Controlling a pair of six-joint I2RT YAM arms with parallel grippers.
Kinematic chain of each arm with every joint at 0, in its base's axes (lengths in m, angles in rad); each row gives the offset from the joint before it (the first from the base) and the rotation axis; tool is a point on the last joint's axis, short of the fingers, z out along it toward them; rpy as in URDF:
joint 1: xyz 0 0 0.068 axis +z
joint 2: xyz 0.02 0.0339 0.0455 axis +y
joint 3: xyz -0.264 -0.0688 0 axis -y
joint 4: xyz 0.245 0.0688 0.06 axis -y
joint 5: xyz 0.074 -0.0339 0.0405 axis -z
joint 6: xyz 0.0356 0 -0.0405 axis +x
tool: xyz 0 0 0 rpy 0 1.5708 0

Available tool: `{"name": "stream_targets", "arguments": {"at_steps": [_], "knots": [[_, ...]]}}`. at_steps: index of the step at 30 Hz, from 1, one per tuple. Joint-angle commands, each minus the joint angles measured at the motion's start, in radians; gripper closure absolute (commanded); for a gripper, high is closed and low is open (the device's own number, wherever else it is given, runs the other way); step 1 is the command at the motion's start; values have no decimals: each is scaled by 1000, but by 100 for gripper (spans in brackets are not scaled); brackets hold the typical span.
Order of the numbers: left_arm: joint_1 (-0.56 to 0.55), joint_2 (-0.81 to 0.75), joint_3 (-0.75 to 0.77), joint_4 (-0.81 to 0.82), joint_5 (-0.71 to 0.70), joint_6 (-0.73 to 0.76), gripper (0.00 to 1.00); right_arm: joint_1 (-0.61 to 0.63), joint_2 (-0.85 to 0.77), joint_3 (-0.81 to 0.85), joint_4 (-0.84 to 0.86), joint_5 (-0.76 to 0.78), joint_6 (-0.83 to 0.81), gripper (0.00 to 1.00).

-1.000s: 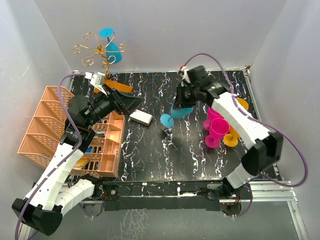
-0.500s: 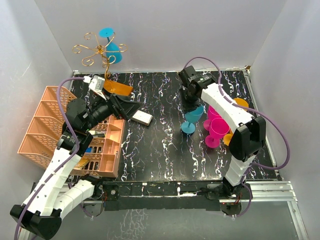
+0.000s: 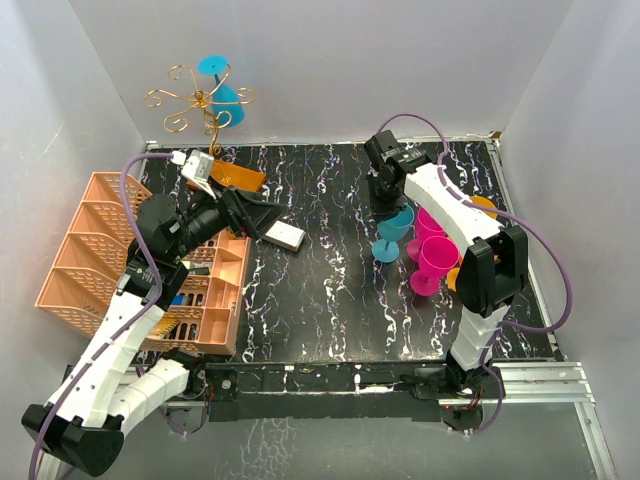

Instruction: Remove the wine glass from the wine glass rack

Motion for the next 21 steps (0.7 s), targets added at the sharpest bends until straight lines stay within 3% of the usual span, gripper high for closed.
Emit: {"name": "stream_targets", "arguments": {"at_steps": [1,14,21], "knots": [[2,4,27,1,3,22,3,3,-39,-10,90,58,2,92],[0,32,49,11,11,18,3,3,-55,-44,82,37,28,91],[-5,60,86,8,19,18,3,3,-74,-39,64,14,7,74]]}}
